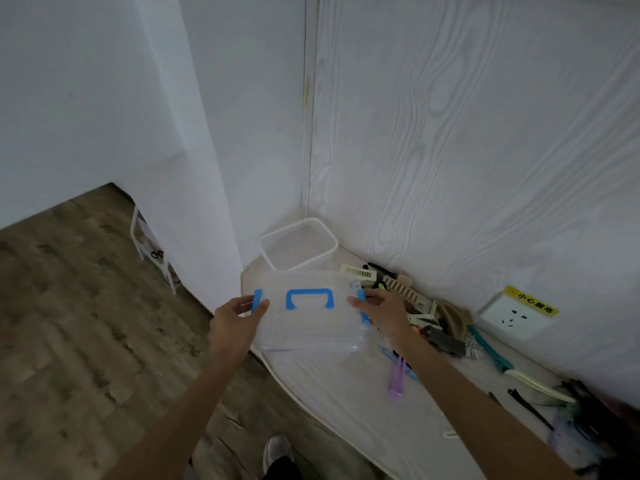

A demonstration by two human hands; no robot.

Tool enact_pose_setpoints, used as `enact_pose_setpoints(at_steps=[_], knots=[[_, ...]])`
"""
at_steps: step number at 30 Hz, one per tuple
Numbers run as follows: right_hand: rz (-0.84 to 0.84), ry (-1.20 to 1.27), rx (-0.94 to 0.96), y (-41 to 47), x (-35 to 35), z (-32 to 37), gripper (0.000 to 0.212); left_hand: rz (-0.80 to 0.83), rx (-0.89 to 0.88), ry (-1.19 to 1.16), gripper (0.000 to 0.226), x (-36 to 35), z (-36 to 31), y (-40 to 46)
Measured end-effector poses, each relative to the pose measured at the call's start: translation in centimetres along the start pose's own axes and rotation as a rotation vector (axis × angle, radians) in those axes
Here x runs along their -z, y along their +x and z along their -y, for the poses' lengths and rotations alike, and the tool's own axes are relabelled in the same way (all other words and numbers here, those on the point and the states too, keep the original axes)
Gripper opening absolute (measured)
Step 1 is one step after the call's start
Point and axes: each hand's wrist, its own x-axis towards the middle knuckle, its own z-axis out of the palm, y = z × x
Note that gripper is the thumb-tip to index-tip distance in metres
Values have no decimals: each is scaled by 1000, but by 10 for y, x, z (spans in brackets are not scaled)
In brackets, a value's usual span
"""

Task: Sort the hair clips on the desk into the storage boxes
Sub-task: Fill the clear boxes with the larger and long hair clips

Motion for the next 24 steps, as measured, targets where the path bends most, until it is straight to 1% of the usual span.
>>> enact_pose_setpoints(at_steps=[4,5,7,9,11,12,14,15,16,17,19,20,22,23,24], knots=[[-34,56,27,5,-1,-1,33,-5,67,-101,43,-3,2,1],[-19,81,-1,7,0,-3,31,-6,80,-149,41,-4,3,1],[24,160,-127,10,3,-7,24,-1,97,-214,35,-5,6,0],[58,231,-265,11,7,-11,21,44,122,-200,32,-1,6,0],[88,246,-298,11,10,-16,22,128,162,-149,34,4,9,4],[73,228,-263,10,11,-16,18,150,158,-99,37,6,10,5],[-56,69,-91,10,15,-15,10,97,88,31,40,12,15,10],[-129,-29,-6,9,18,-12,8,49,41,93,38,15,15,11],[-162,-96,50,9,21,-8,10,30,-5,154,33,17,15,13],[-129,-139,63,9,24,-2,12,56,-41,216,30,18,15,14],[57,-183,6,8,25,7,15,169,-62,313,38,19,13,14],[145,-269,-6,5,26,11,18,214,-54,357,44,17,9,12],[235,-503,54,-4,26,18,26,241,-68,456,46,14,4,7],[258,-538,75,-10,25,22,30,237,-88,502,44,12,1,3],[286,-521,66,-16,26,26,35,229,-110,538,43,10,-1,1]])
